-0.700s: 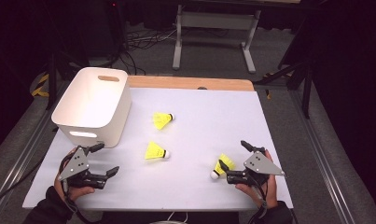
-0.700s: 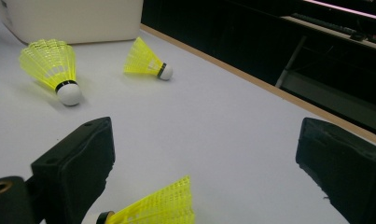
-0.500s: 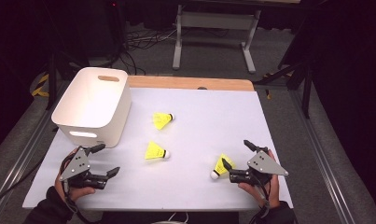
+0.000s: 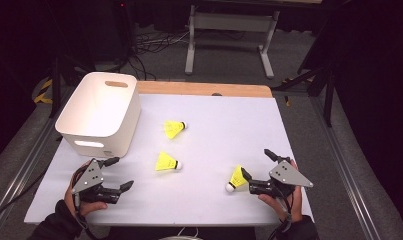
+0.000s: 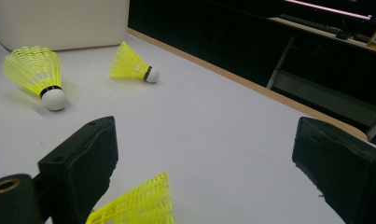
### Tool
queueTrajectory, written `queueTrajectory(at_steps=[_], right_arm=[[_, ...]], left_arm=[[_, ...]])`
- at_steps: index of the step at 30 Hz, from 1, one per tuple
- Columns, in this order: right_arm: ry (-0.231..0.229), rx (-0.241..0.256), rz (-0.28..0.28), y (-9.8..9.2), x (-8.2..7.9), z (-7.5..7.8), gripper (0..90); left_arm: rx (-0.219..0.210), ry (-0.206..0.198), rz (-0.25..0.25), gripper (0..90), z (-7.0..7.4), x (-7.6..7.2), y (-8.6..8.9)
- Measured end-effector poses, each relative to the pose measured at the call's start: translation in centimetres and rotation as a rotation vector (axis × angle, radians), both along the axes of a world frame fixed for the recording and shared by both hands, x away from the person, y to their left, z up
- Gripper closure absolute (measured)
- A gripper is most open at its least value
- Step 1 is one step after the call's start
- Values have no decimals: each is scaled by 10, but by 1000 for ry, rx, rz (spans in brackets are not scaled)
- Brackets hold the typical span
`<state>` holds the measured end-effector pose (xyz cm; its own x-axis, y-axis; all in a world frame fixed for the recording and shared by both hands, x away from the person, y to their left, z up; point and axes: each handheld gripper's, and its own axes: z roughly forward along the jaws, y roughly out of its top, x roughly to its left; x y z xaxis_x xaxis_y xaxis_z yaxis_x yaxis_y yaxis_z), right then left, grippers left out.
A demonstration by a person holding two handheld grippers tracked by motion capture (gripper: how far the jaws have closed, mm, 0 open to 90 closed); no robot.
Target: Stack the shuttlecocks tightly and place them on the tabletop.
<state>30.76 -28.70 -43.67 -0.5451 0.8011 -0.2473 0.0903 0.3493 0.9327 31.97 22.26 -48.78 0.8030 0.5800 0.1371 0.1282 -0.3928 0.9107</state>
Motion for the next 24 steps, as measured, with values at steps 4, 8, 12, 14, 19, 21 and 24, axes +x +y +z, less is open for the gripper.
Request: queueTrajectory(at_steps=[4,8,12,14,19,21,24], right_arm=[[0,8,-2,-2,0,1,79],[5,16,-9,-5,1,1,82],[13,13,-12,-6,1,1,83],[15,13,-14,-6,1,1,85],[30,16,-17,-6,3,0,91],[32,16,-16,-6,4,0,92],[30,23,-9,-7,3,0,97]], left_arm=[[7,6,-20,135,-1,1,-7],[4,12,-24,141,1,4,-10],[-10,18,-33,150,2,11,-16],[-17,26,-39,158,3,15,-18],[-17,38,-61,179,2,21,-30],[-9,55,-76,212,2,25,-36],[7,110,-114,269,-2,35,-45]])
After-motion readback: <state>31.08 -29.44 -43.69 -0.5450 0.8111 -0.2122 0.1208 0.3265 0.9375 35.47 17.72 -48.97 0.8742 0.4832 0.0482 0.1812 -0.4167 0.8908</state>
